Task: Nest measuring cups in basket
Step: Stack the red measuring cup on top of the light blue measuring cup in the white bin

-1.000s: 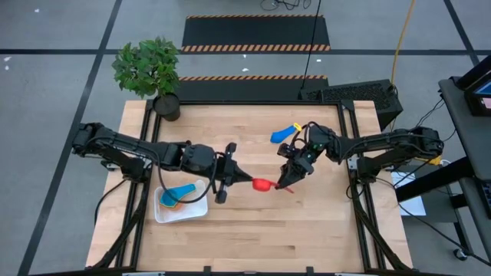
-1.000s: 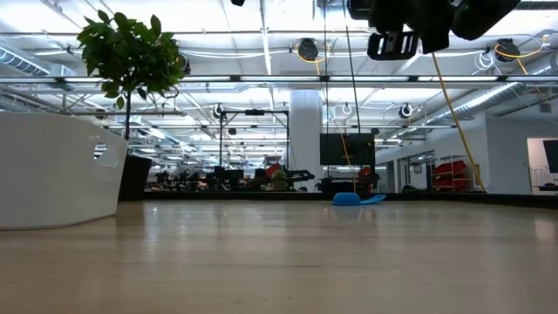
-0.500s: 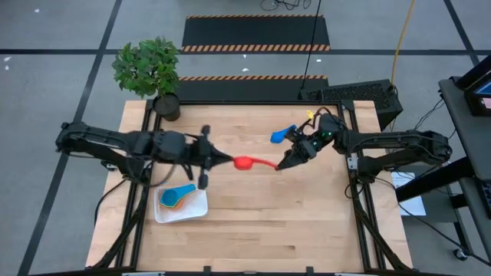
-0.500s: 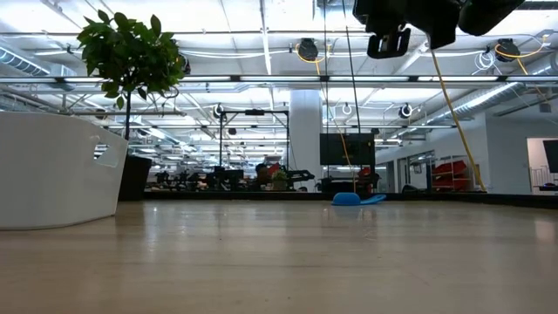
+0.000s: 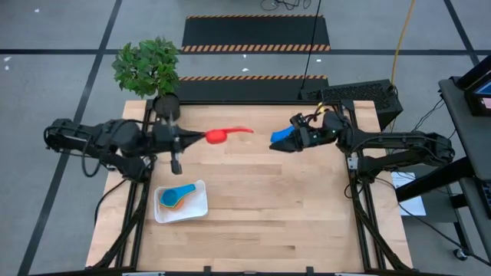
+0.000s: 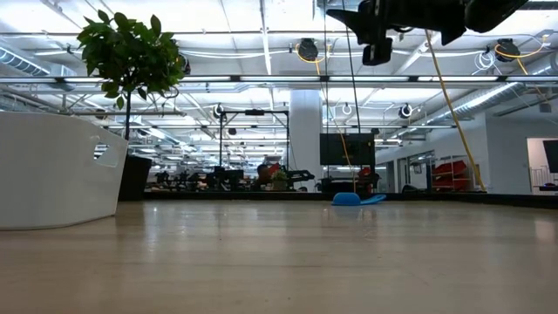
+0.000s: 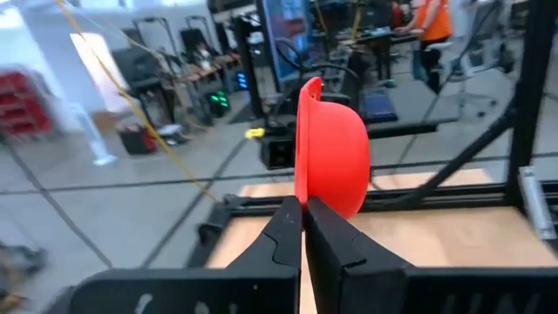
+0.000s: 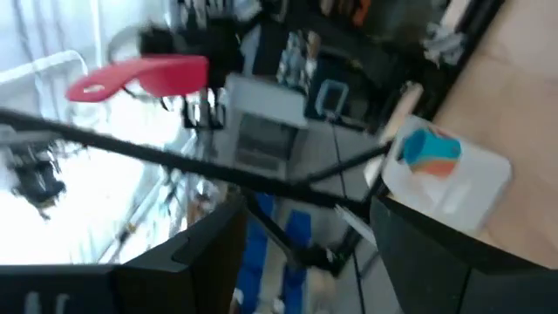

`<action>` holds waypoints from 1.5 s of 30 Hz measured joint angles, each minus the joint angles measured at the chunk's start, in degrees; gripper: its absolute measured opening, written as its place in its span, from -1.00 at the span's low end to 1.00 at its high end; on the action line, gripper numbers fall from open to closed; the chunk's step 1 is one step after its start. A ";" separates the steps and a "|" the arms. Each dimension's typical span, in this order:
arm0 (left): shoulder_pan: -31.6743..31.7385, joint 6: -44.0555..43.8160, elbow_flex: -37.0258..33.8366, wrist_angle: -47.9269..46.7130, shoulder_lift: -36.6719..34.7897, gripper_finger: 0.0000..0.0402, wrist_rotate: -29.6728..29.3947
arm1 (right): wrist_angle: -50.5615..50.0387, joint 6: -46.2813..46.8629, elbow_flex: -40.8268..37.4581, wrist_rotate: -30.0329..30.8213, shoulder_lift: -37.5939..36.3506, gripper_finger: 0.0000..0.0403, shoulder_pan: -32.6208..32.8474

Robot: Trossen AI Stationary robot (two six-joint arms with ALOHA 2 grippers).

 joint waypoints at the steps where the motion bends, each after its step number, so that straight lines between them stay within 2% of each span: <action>1: -1.03 1.08 0.00 0.02 -0.28 -0.99 -1.81 | 0.82 0.85 0.00 1.13 0.00 0.17 0.03; 5: -5.20 5.71 0.00 0.01 -0.48 -0.99 -6.85 | 4.46 6.21 0.00 6.84 -0.02 0.17 0.26; 12: -12.15 14.34 0.00 0.44 0.45 -0.99 -15.45 | 11.64 14.37 0.01 28.14 0.57 0.17 5.21; 16: -14.57 20.10 0.11 1.22 1.05 -0.98 -28.15 | 13.92 17.40 -0.02 35.54 0.79 0.17 9.98; 18: -15.23 22.20 0.11 0.77 1.10 -0.98 -32.52 | 16.11 17.43 -0.02 39.92 0.79 0.17 12.42; 24: -13.50 28.05 0.11 0.56 1.08 -0.98 -33.23 | 19.75 7.35 4.42 52.47 0.96 0.17 17.88; 30: -10.49 33.35 0.09 0.33 1.06 -0.98 -30.77 | 17.62 -1.59 14.82 56.75 4.52 0.17 19.13; 34: -9.06 38.42 0.10 0.37 1.05 -0.98 -26.26 | 12.40 0.93 18.94 56.58 7.07 0.17 19.11; 40: -8.92 40.91 0.09 0.52 1.06 -0.98 -22.19 | 8.86 7.27 19.63 56.49 9.53 0.17 19.78; 43: -9.69 40.90 0.09 0.68 1.06 -0.98 -22.34 | 8.89 7.40 19.63 56.35 9.92 0.17 20.37; 45: -11.24 41.10 0.09 1.91 1.06 -0.98 -25.20 | 8.90 6.95 19.65 55.12 9.92 0.17 20.57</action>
